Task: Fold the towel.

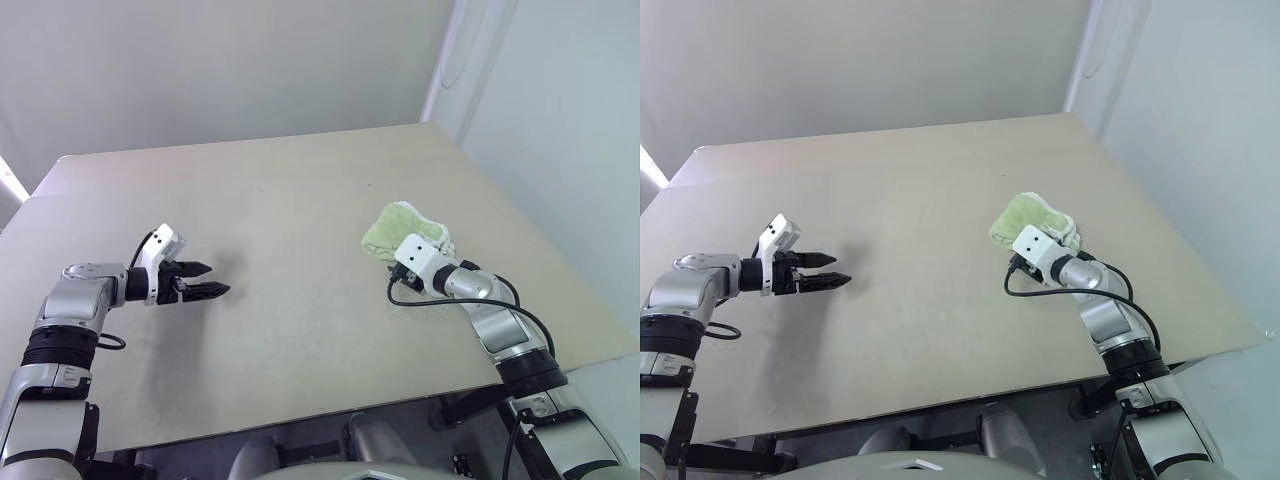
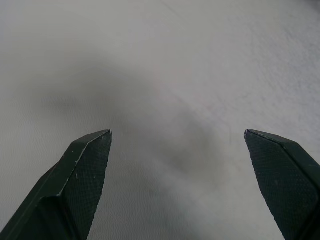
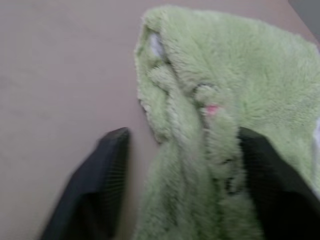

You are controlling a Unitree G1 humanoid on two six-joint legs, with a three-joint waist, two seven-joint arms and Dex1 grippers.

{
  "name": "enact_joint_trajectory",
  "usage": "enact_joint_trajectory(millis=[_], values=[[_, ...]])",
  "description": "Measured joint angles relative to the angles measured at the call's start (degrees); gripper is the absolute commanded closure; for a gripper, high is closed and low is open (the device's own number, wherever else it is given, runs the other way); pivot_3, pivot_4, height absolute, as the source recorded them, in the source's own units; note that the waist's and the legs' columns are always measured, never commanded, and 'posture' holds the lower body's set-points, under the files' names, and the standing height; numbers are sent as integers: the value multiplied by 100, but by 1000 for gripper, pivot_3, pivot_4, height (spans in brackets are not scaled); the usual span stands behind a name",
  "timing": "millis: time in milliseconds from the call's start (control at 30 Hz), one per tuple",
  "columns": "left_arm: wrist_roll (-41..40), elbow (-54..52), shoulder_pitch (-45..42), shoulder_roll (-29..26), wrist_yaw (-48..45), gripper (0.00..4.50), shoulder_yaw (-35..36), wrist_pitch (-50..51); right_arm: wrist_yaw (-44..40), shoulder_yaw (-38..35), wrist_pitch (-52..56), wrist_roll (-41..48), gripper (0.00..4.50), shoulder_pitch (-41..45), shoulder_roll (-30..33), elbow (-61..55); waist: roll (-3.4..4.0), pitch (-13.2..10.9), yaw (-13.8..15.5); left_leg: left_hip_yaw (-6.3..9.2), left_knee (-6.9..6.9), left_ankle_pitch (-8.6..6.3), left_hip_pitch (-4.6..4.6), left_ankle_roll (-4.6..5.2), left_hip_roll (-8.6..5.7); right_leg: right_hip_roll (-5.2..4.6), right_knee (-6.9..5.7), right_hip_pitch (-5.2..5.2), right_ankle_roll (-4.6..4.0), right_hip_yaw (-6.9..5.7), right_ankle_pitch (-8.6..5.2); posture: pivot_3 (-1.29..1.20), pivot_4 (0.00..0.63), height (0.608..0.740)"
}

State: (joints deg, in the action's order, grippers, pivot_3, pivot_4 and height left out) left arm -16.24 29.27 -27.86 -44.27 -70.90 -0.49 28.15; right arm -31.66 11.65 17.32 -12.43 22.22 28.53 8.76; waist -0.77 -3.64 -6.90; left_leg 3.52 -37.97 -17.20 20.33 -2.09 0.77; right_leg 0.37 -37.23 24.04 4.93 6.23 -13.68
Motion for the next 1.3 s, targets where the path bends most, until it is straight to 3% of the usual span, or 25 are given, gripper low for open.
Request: enact_joint_trajectory(millis=[33,300,433,667,867,1033,1133,1300], values=[[2,11,-7,2,-3,0,-1,-6,-25,-63,62,101,40,0,-43,-44,0,0,0,0,0,0,0,0,0,0,0,0,0,0,0,0,0,740],[62,213,-103,7,-18,0,-3,-101,-284,-1759,1550,2229,40,492,-542,-804,0,0,7,6,-2,0,1,0,0,0,-1,-2,0,-5,1,0,0,740],[72,244,-107,6,-30,0,-2,-135,-60,-2268,2100,2848,40,860,-638,-869,0,0,12,10,-1,0,0,0,1,0,-1,-4,0,-10,1,0,0,740],[100,351,-120,90,-26,0,-5,-238,774,-2097,1703,2469,40,1395,-844,619,1,0,-16,6,1,0,0,0,1,0,0,-2,-2,-7,3,0,0,740],[124,399,-123,99,-35,0,-5,-265,929,-1881,1296,2299,40,1453,-959,1175,2,-1,-16,6,3,0,5,0,1,-1,1,1,-8,-7,8,0,0,740],[125,407,-125,119,-14,0,-5,-268,1496,-1663,462,1789,40,1725,-1248,2809,-2,1,-38,6,2,0,-5,0,2,1,-2,-6,-6,-7,7,0,0,740],[81,334,-99,112,-14,0,40,-219,1585,-1491,135,1580,40,1728,-1373,3208,-12,9,-53,6,2,0,-7,0,2,1,-2,-8,-9,-6,9,0,0,740],[-92,-84,85,40,-35,0,214,11,1604,-1397,88,1393,40,1827,-1420,3531,-44,29,-56,8,11,-1,-93,0,5,0,16,-97,-15,-8,-8,0,0,740]])
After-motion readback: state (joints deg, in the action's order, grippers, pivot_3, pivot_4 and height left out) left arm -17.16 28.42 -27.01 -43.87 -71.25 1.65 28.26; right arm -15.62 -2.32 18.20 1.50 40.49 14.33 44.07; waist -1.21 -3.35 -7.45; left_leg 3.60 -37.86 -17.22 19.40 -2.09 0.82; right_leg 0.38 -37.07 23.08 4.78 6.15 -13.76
